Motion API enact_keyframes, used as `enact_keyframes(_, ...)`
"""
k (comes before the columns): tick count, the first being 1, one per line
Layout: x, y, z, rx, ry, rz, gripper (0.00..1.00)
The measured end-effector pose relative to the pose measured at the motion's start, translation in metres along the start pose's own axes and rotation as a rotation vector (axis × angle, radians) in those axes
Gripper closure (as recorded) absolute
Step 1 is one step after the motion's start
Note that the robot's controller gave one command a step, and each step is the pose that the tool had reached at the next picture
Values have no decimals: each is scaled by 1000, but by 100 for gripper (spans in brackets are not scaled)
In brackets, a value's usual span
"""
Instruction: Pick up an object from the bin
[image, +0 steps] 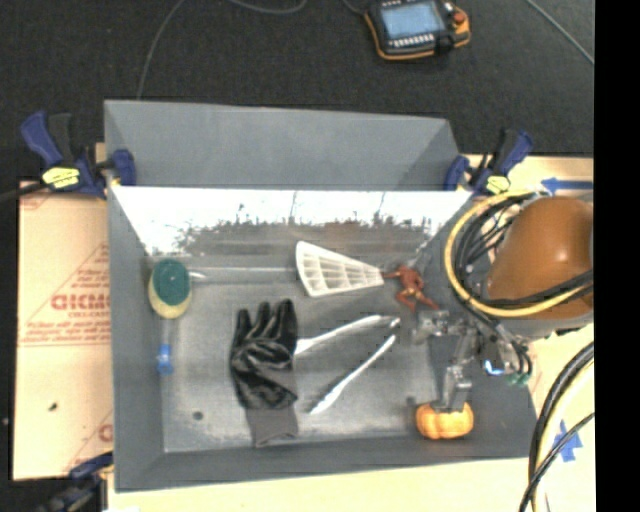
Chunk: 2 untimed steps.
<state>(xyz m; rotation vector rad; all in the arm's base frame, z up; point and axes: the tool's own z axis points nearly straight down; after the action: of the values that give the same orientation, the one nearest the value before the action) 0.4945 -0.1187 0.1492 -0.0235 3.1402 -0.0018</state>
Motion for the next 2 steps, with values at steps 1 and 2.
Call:
enact_keyframes(1, 0, 0, 0, 0, 0, 0, 0)
enact_keyframes(2, 5, -30, -49, 4, -6, -315, 0)
